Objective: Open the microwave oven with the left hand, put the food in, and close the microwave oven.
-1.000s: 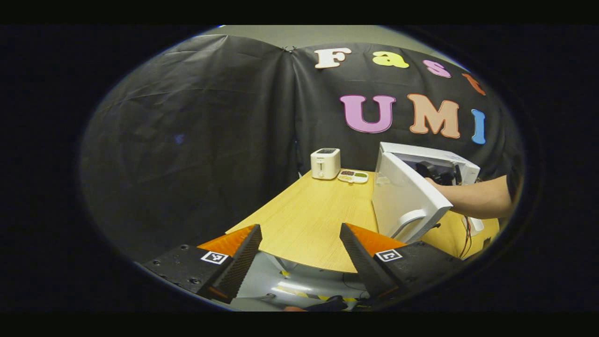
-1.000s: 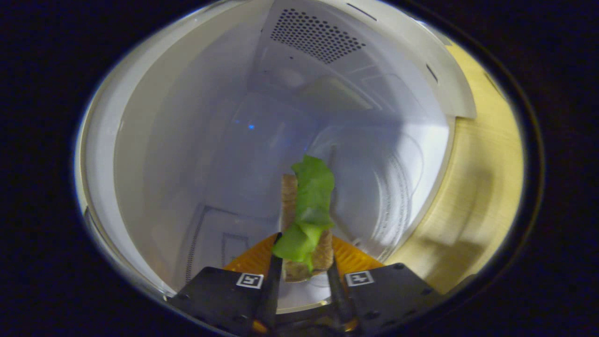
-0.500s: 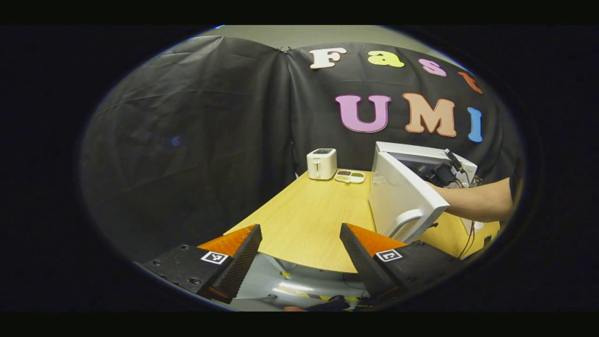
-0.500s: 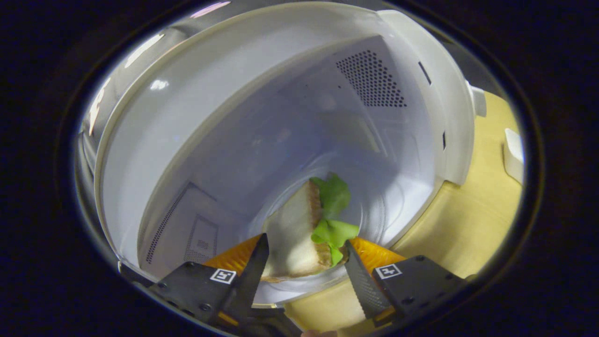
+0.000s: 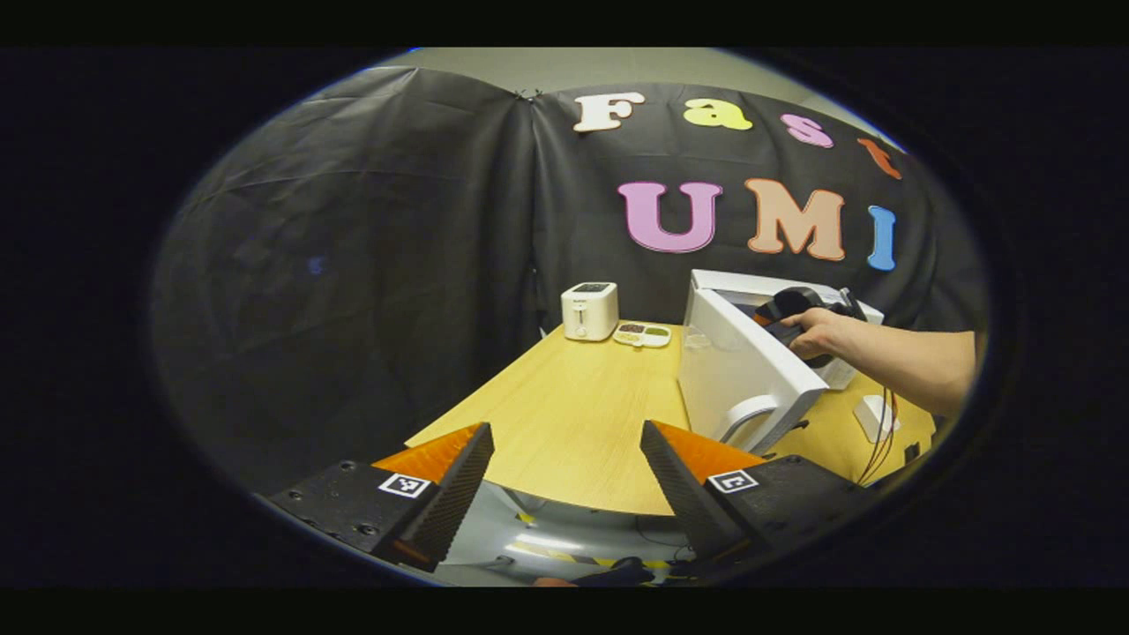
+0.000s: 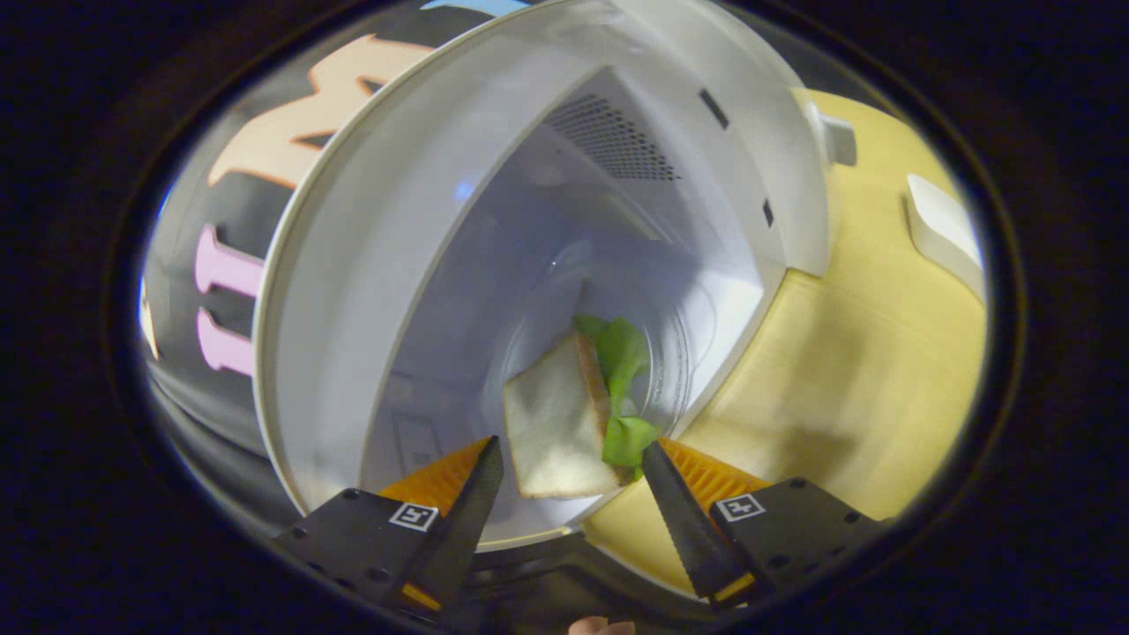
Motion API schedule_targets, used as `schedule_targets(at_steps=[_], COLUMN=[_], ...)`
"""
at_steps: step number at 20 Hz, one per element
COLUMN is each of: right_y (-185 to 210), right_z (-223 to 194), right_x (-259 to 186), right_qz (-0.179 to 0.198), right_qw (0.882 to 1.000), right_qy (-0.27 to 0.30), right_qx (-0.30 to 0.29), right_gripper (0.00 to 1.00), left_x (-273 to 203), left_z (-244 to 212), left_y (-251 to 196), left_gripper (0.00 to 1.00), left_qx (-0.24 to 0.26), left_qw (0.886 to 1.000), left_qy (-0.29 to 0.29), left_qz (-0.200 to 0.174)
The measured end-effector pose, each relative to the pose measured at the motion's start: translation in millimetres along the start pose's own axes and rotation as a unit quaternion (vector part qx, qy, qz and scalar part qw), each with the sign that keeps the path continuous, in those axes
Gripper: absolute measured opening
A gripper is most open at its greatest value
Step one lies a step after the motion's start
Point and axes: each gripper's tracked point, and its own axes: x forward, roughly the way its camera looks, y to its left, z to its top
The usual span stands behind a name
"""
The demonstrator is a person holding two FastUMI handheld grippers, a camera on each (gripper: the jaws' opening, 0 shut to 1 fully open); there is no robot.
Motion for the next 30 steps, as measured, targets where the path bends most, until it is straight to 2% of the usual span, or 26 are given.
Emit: schedule_targets(at_steps=[1,2,4,5,6,7,8,10,13,18,19,21,22,23,24,25,26,27,28,30], right_y=[-2,-1,1,0,-1,-3,-6,-15,-45,-91,-98,-107,-106,-104,-100,-93,-81,-68,-49,-18], right_z=[4,6,10,14,16,18,19,21,28,42,46,62,68,73,80,91,107,117,129,146], right_x=[-3,-8,-25,-35,-44,-55,-66,-93,-130,-178,-186,-203,-211,-219,-228,-239,-253,-265,-281,-323], right_qz=[-0.001,0.003,0.015,0.019,0.022,0.028,0.033,0.045,0.044,0.054,0.055,0.066,0.076,0.086,0.096,0.107,0.117,0.132,0.149,0.172], right_qw=[1.000,1.000,1.000,1.000,1.000,0.999,0.999,0.998,0.996,0.989,0.988,0.980,0.975,0.968,0.959,0.946,0.925,0.904,0.874,0.809], right_qy=[0.002,0.004,0.011,0.012,0.016,0.021,0.030,0.043,0.048,0.061,0.056,0.030,0.018,0.005,-0.013,-0.043,-0.089,-0.127,-0.175,-0.266], right_qx=[-0.001,-0.002,-0.002,-0.003,-0.005,-0.006,-0.009,-0.019,-0.066,-0.120,-0.136,-0.183,-0.210,-0.238,-0.265,-0.302,-0.349,-0.387,-0.428,-0.495], right_gripper=[0.98,0.86,0.87,0.97,0.98,0.97,0.97,0.97,0.97,0.98,0.87,0.86,0.97,0.97,0.87,0.87,0.86,0.97,0.86,0.86], left_x=[0,0,1,1,2,4,5,12,23,38,42,48,51,54,56,59,62,64,67,70], left_z=[1,2,3,2,1,0,0,2,2,-7,-10,-11,-12,-11,-11,-12,-13,-11,-12,-13], left_y=[-2,-3,-5,-7,-9,-11,-12,-12,-11,-16,-18,-20,-21,-24,-26,-28,-30,-32,-35,-39], left_gripper=[0.99,0.99,0.98,0.98,0.95,0.98,0.95,0.96,1.00,0.99,0.99,0.99,0.99,0.98,0.98,1.00,0.99,0.99,0.98,0.99], left_qx=[0.001,0.002,-0.001,-0.005,-0.007,-0.005,-0.001,0.007,0.011,-0.002,-0.001,0.003,0.004,0.006,0.008,0.011,0.014,0.017,0.021,0.027], left_qw=[1.000,1.000,1.000,1.000,1.000,1.000,0.999,0.999,0.999,0.998,0.998,0.998,0.998,0.998,0.997,0.997,0.997,0.996,0.996,0.995], left_qy=[-0.003,-0.007,-0.011,-0.012,-0.013,-0.014,-0.016,-0.023,-0.028,-0.021,-0.018,-0.014,-0.013,-0.012,-0.011,-0.009,-0.007,-0.007,-0.006,-0.004], left_qz=[-0.003,-0.006,-0.011,-0.015,-0.020,-0.025,-0.028,-0.034,-0.041,-0.054,-0.056,-0.060,-0.063,-0.068,-0.073,-0.077,-0.082,-0.086,-0.090,-0.096])
